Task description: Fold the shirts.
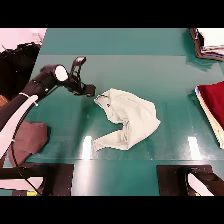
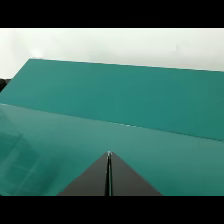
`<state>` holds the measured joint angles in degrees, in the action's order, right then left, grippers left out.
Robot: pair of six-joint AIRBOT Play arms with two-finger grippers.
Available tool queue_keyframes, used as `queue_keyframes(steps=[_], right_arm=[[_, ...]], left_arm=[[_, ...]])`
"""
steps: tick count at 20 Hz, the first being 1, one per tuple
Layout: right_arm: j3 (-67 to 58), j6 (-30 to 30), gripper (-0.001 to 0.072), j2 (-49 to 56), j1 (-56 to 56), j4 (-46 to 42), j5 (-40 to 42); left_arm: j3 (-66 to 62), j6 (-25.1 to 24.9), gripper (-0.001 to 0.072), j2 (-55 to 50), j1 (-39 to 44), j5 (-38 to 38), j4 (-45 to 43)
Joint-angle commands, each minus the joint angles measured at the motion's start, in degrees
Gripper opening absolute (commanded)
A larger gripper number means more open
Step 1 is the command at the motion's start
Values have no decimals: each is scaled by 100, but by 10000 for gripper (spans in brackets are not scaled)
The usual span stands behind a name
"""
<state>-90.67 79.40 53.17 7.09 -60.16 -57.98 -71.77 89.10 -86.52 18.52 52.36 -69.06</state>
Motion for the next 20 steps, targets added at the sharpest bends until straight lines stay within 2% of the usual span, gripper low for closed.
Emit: queue_keyframes(steps=[1,4,5,6,7,9,12,14,16,17,18,19,20], right_arm=[[2,4,22,-2,7,0,-101],[2,4,22,-2,4,-9,-267],[2,2,22,0,-7,-7,-343],[2,4,22,11,-7,-9,-446],[2,4,22,46,-7,-9,-564],[4,59,22,188,-7,-138,-1156],[363,658,22,507,-7,-846,-2396],[1167,717,22,573,-4,-1012,-2468],[2201,719,25,581,13,-942,-2105],[2763,717,160,581,24,-721,-1821],[3268,715,421,584,17,-372,-1506],[3742,699,526,645,17,96,-1176],[4079,579,526,778,26,557,-920]], left_arm=[[319,-575,519,-385,-125,-490,1196],[313,-918,505,-546,-125,-542,1784],[313,-920,356,-544,-125,-540,1784],[306,-920,154,-542,-144,-538,1777],[275,-916,29,-540,-181,-505,1775],[70,-916,24,-444,-374,-315,1716],[-479,-920,24,-11,-898,-39,1178],[-798,-922,24,323,-1189,74,776],[-918,-970,24,612,-1331,55,431],[-920,-1005,24,699,-1346,59,304],[-925,-1005,24,743,-1355,87,225],[-925,-1005,24,743,-1355,129,205],[-925,-1003,24,734,-1355,170,205]])
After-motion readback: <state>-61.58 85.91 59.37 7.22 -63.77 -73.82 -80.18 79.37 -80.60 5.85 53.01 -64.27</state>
